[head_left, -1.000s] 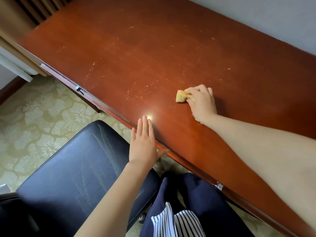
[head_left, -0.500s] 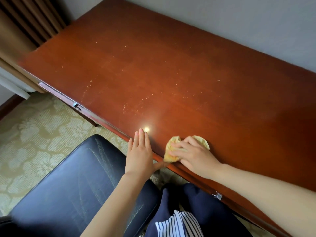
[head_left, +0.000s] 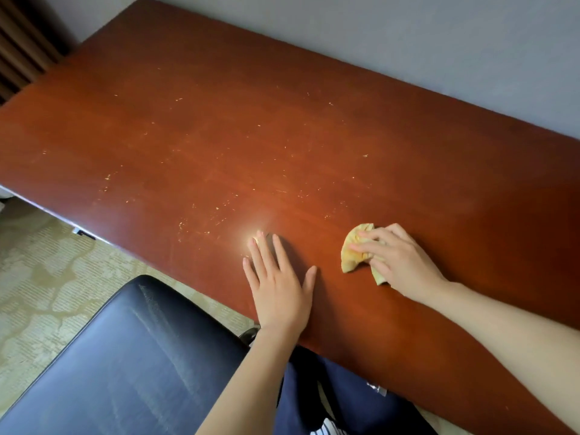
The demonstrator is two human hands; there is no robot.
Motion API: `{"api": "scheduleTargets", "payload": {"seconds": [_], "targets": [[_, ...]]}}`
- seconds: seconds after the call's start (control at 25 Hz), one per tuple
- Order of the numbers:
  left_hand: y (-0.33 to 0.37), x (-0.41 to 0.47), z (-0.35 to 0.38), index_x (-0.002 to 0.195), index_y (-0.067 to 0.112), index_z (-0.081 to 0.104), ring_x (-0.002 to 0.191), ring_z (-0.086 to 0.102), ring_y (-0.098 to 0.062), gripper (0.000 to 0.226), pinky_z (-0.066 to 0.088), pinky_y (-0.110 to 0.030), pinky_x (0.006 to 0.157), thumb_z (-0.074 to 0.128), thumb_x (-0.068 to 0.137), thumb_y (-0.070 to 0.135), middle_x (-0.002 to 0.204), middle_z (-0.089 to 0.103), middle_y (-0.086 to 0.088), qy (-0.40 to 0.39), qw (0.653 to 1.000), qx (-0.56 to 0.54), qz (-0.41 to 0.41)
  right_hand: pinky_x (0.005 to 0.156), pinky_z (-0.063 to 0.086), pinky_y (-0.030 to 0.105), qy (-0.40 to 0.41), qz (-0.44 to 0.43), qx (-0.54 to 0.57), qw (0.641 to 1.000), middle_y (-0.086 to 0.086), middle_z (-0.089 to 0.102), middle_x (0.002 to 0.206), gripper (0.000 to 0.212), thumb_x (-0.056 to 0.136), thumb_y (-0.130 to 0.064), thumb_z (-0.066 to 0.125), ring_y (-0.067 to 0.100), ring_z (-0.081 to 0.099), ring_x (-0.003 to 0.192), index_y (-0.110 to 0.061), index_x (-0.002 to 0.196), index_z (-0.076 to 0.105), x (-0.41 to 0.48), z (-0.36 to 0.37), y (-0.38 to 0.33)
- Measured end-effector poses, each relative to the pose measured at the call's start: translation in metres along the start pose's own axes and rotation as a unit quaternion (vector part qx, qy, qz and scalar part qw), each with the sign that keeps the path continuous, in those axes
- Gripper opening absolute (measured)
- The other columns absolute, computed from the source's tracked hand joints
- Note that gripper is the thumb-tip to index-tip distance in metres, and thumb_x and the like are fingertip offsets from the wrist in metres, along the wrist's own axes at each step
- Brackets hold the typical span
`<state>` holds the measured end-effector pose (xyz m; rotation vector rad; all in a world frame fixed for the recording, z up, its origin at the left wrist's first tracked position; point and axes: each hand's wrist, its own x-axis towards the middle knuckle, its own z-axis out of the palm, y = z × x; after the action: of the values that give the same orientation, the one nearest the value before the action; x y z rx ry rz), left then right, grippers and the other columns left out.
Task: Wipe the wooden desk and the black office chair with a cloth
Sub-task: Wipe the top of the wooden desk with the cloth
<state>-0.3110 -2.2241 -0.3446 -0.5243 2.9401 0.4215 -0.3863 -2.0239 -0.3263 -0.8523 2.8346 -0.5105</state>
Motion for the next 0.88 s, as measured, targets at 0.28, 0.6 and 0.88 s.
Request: {"api": "scheduleTargets", "payload": {"seconds": [0.28,0.6,0.88], "targets": [[0.015,0.021,0.018,0.152,0.010,-0.007,0.144,-0.022,-0.021,0.079,-0.013,-0.045,0.116,0.004,0.092,0.060,0.158,-0.014,-0.012,0.068,0.996,0.005,-0.056,0.091,0.040,0.030,0.122,0.171,0.034,0.977,0.000,0.057,0.121,0.030,0.090,-0.013,0.061,0.021,0.042,0.106,-0.019,0.119,0.065,0.088,0.000,0.024],[0.016,0.022,0.019,0.152,0.009,-0.001,0.146,-0.015,-0.022,0.077,-0.011,-0.039,0.118,0.009,0.093,0.057,0.159,-0.008,-0.013,0.078,0.996,0.002,-0.053,0.084,0.046,0.040,0.107,0.006,0.021,0.994,0.002,0.063,0.115,0.031,0.086,-0.012,0.064,0.028,0.049,0.097,-0.019,0.115,0.067,0.118,0.024,-0.027],[0.015,0.022,0.020,0.152,0.010,-0.002,0.146,-0.016,-0.021,0.080,-0.013,-0.039,0.117,0.008,0.091,0.061,0.159,-0.009,-0.012,0.082,0.996,0.007,-0.044,0.076,0.054,0.040,0.008,-0.186,0.021,0.982,0.002,0.065,0.119,0.042,0.074,-0.006,0.077,0.023,0.057,0.087,-0.016,0.114,0.069,0.050,0.010,0.005]]}}
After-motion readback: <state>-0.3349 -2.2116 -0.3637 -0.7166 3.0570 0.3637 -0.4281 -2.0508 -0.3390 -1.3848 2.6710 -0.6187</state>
